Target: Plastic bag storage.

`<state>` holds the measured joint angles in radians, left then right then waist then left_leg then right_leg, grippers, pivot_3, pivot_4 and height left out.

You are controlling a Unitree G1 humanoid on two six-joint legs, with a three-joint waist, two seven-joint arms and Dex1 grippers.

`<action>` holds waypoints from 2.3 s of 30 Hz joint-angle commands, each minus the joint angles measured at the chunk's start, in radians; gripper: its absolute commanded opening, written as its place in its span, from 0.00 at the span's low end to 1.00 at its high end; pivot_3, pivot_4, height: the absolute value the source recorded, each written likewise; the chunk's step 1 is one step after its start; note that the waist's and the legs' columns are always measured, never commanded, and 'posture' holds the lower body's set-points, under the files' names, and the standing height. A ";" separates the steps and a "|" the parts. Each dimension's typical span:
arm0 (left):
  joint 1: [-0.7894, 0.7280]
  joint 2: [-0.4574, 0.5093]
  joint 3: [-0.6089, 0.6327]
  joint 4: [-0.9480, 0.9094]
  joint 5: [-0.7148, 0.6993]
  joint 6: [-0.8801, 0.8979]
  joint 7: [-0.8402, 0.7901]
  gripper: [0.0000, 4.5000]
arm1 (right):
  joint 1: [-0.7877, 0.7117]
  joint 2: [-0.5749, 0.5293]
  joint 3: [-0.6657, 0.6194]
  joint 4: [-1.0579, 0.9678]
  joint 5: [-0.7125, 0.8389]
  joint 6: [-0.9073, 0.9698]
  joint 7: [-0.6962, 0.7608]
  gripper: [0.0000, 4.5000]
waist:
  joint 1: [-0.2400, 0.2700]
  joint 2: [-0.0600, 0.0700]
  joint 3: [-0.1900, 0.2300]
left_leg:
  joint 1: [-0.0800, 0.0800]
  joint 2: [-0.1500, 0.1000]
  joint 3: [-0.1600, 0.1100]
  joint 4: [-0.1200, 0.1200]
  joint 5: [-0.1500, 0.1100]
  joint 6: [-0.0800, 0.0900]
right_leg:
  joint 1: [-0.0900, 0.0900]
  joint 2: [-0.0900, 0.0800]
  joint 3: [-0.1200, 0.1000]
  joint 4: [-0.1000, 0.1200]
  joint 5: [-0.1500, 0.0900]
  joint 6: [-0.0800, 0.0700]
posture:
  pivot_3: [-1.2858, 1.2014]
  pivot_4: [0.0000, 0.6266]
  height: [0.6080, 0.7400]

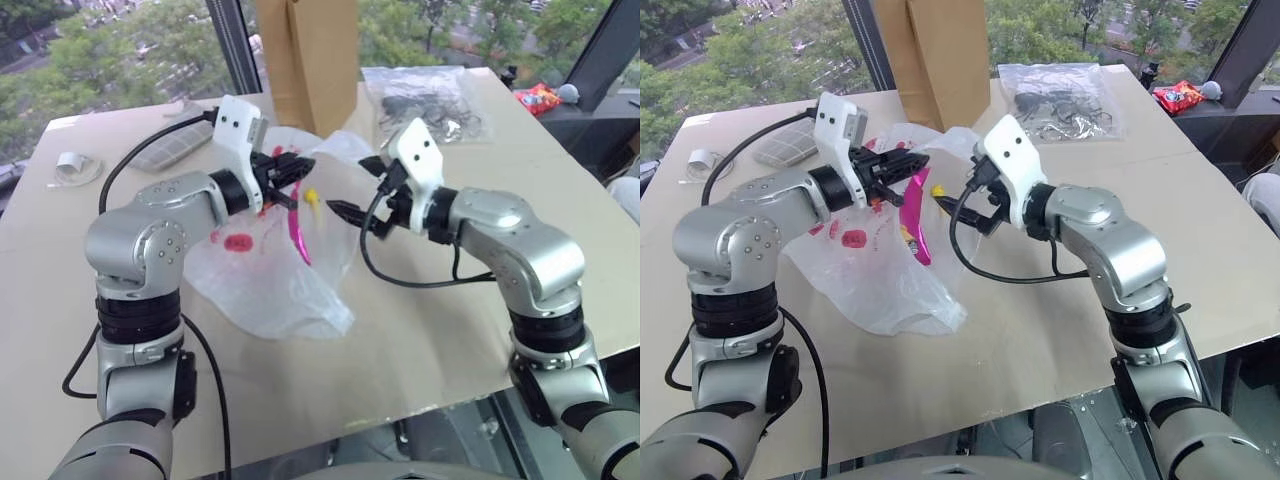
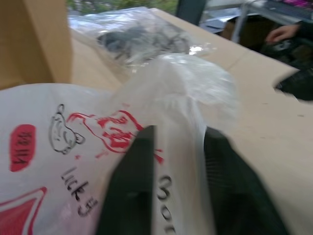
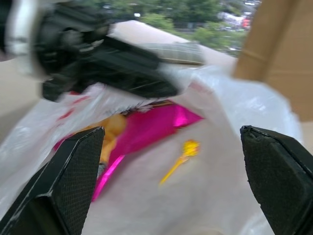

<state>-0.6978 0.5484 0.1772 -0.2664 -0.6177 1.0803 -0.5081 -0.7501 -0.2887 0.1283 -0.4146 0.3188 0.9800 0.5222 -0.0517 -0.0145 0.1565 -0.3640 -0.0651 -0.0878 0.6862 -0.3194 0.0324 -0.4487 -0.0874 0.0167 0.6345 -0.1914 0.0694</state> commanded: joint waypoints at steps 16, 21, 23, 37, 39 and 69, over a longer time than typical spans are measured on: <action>0.640 0.375 0.396 -0.371 -0.555 0.229 -0.352 0.95 | -0.140 -0.014 0.044 0.656 -0.189 -0.423 0.012 0.47 | -0.009 0.003 0.002 | 0.000 0.001 0.003 -0.004 0.000 0.000 | -0.002 0.001 0.003 -0.003 0.000 0.000 | 0.52 0.24 1.00; 0.750 0.352 0.350 -0.426 -0.590 0.172 -0.311 0.95 | -0.144 -0.015 0.041 0.651 -0.196 -0.425 0.033 0.01 | 0.010 0.004 0.002 | 0.000 0.002 0.000 -0.004 0.000 0.000 | 0.000 0.001 0.000 -0.005 0.000 0.000 | 0.52 0.24 1.00; 0.755 0.323 0.289 -0.443 -0.589 0.160 -0.265 0.95 | -0.137 -0.017 0.043 0.628 -0.198 -0.406 0.035 0.01 | 0.013 0.004 0.002 | 0.000 0.002 0.000 -0.004 0.000 0.000 | 0.001 0.001 0.000 -0.005 0.000 -0.001 | 0.52 0.24 1.00; 0.604 0.178 -0.074 -0.344 -0.470 0.152 -0.005 0.95 | -0.125 -0.023 0.049 0.514 -0.209 -0.286 0.020 0.01 | 0.014 0.005 0.003 | 0.000 0.001 0.001 -0.004 0.000 0.000 | 0.000 0.001 0.000 -0.005 0.000 -0.001 | 0.52 0.24 1.00; 0.569 0.131 -0.132 -0.320 -0.420 0.143 0.032 0.95 | -0.126 -0.021 0.049 0.510 -0.211 -0.279 0.017 0.01 | 0.015 0.005 0.002 | -0.001 0.001 0.000 -0.003 0.000 0.000 | 0.001 0.000 0.000 -0.006 0.000 -0.001 | 0.52 0.24 1.00; -0.029 0.015 0.275 0.292 -0.955 0.023 0.163 0.01 | -0.424 -0.105 -0.365 0.554 0.031 -0.170 -0.049 0.00 | 0.011 0.005 0.002 | -0.003 0.000 -0.002 -0.002 0.000 0.000 | 0.000 0.000 -0.002 -0.007 0.000 0.000 | 0.52 0.24 1.00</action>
<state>-0.6995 0.5547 0.4253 0.0041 -1.5306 1.1235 -0.3614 -1.1217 -0.3705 -0.1822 0.1594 0.3148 0.8070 0.4895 -0.0403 -0.0096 0.1590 -0.3666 -0.0654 -0.0896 0.6835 -0.3194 0.0326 -0.4489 -0.0877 0.0151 0.6272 -0.1911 0.0690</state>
